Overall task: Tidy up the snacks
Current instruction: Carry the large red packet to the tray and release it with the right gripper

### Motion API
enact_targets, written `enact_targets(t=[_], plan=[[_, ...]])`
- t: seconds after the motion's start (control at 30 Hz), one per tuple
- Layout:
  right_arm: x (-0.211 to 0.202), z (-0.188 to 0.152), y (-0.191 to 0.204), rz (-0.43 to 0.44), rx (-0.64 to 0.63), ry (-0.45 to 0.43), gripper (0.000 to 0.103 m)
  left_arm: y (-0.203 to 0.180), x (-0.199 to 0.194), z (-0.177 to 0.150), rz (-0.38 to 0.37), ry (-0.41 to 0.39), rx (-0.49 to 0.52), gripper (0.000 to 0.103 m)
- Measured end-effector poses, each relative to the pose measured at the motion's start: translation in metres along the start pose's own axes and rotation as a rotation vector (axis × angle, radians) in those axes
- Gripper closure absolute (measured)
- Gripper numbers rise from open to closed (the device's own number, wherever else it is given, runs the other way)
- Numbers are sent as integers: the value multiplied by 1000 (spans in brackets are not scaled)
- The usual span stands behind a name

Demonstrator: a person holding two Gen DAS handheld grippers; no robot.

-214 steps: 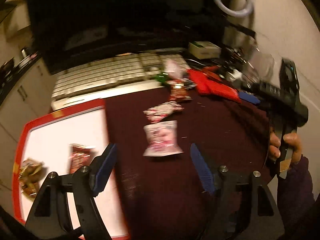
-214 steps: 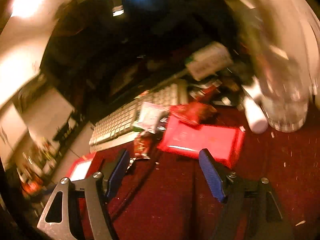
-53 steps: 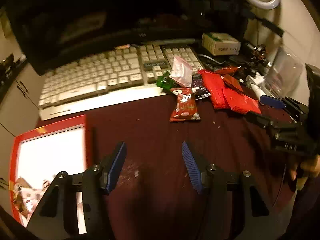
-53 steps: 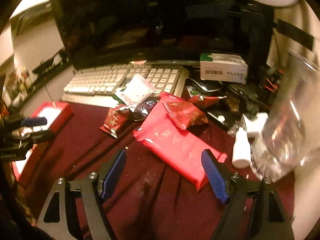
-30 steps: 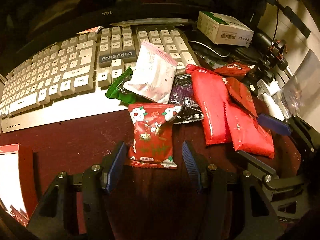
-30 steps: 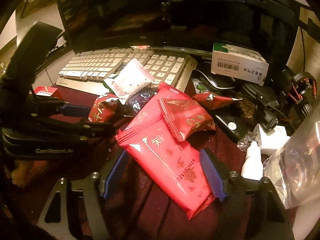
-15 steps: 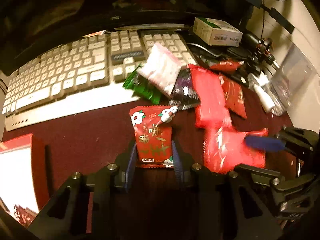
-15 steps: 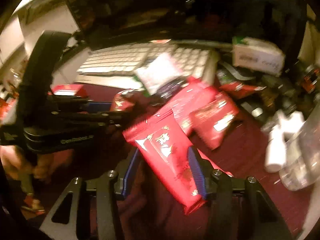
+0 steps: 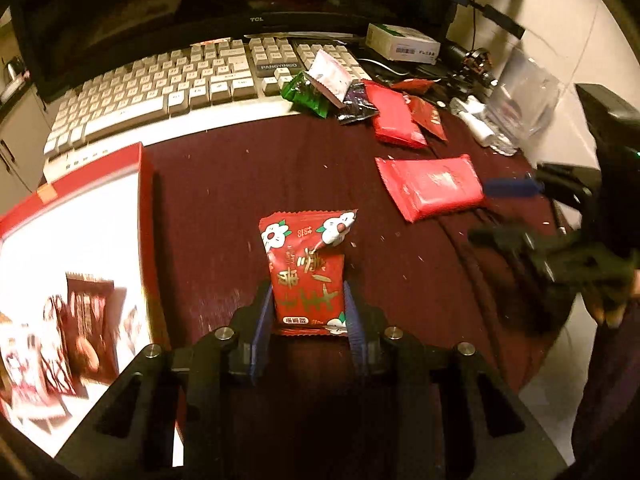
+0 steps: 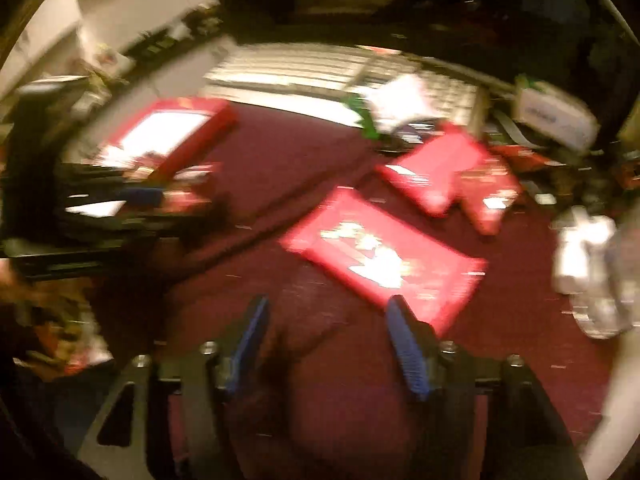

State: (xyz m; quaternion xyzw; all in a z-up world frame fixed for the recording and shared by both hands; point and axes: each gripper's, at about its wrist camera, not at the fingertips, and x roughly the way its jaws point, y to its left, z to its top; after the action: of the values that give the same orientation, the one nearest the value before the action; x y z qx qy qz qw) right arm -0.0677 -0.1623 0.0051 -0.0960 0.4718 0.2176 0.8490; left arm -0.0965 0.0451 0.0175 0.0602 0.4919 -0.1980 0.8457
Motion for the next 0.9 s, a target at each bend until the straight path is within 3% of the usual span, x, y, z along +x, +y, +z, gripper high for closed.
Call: enact_targets(t=[0.1, 0.2, 0.37, 0.5, 0.6, 0.67, 0.77, 0.9], plan=[[-1, -1, -11, -81, 2, 4, 39, -1, 0, -6, -22, -3, -8, 71], [7, -2, -29, -119, -1, 23, 31, -1, 4, -10, -47, 12, -21, 71], [33, 13, -44, 0, 41, 38, 26, 3, -3, -13, -76, -5, -39, 71], [25, 12, -37, 105, 103, 8, 23, 9, -10, -15, -89, -18, -51, 71], [3, 8, -11, 271, 80, -22, 25, 14, -15, -17, -97, -32, -63, 71], [-13, 6, 13, 309, -1, -42, 25, 18, -19, -19, -94, -43, -75, 71], [-25, 9, 32, 262, -87, -43, 25, 27, -26, -22, -73, -61, -98, 71], [-10, 29, 18, 52, -66, -30, 22, 30, -30, -28, -70, -65, -112, 71]])
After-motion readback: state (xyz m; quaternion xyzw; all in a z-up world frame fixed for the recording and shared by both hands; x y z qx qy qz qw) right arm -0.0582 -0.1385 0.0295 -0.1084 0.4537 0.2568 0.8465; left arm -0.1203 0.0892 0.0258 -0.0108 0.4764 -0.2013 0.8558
